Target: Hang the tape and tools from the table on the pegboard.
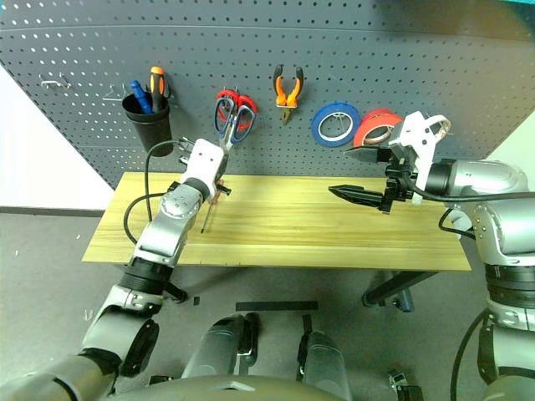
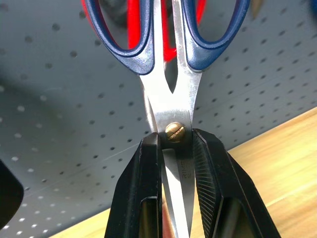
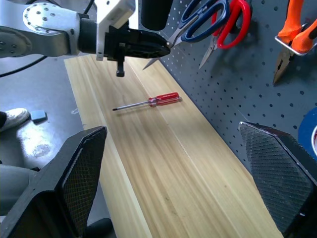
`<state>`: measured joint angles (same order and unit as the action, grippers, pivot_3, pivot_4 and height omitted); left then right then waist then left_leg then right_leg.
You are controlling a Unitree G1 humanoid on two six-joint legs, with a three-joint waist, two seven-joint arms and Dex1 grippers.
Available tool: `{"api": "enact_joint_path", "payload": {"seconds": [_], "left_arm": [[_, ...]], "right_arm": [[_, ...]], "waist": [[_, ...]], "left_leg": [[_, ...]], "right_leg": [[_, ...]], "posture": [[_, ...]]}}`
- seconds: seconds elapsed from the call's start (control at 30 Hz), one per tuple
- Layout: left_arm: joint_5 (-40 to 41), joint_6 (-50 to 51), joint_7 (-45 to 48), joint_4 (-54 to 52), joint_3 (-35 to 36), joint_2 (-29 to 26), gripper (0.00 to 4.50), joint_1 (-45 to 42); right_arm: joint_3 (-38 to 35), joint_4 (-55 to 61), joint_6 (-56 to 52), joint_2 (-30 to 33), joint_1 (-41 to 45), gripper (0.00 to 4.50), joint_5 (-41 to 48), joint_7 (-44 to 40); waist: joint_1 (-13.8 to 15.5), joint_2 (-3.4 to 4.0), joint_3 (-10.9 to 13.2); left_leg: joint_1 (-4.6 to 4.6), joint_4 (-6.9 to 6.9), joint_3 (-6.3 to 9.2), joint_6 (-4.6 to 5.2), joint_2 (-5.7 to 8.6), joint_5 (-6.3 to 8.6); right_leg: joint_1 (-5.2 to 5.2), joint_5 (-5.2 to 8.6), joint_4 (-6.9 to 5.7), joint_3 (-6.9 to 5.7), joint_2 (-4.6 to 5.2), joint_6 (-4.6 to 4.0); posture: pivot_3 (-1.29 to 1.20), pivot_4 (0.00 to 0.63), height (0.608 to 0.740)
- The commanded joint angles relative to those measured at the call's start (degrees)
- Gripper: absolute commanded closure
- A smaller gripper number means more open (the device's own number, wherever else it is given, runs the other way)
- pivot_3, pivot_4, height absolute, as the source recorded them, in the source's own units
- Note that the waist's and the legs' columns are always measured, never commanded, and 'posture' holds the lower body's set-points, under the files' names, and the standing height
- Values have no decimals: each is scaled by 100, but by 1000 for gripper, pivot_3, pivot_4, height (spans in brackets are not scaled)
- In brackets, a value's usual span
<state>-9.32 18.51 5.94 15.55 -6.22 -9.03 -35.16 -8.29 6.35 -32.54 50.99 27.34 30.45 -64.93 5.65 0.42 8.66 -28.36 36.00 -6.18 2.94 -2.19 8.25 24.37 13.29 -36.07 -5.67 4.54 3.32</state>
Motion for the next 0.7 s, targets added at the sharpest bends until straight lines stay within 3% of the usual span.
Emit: {"api": "enact_joint_path", "payload": {"seconds": [0.03,0.27,0.3,0.6,0.63,0.7], "left_arm": [[-73,-167,-257,258,74,74,3979,-406],[266,-56,-447,1248,402,263,3979,-1092],[330,-156,-454,1332,466,284,3257,-1135],[243,-3,-628,1227,499,306,296,-1190],[278,126,-543,1070,497,284,14,-1138],[391,499,-310,686,516,226,14,-1021]], "right_arm": [[-105,-14,182,70,79,0,-47,-1],[-21,-138,374,-17,144,0,-161,23],[-12,-160,415,-24,150,0,-182,34],[-23,-166,547,-21,79,0,-225,81],[-30,-140,537,-18,60,0,-217,89],[-29,-89,524,-19,15,0,-210,102]], "waist": [[4,0,0],[2,0,0],[0,-1,0],[8,-1,-1],[7,-1,-1],[2,-1,-1]], "left_leg": [[-1,2,-1,3,0,2],[-3,5,-2,5,1,3],[-3,8,-2,5,1,3],[-3,14,-5,8,1,4],[-3,14,-5,8,2,4],[-4,14,-5,8,1,4]], "right_leg": [[0,0,1,0,1,1],[1,-2,0,1,2,3],[1,-2,0,1,2,3],[0,-8,-2,1,2,13],[-1,-7,-3,2,2,12],[-1,-7,-2,2,2,12]], "posture": [[116,70,732],[118,67,732],[119,67,732],[119,68,732],[119,68,732],[122,70,732]]}}
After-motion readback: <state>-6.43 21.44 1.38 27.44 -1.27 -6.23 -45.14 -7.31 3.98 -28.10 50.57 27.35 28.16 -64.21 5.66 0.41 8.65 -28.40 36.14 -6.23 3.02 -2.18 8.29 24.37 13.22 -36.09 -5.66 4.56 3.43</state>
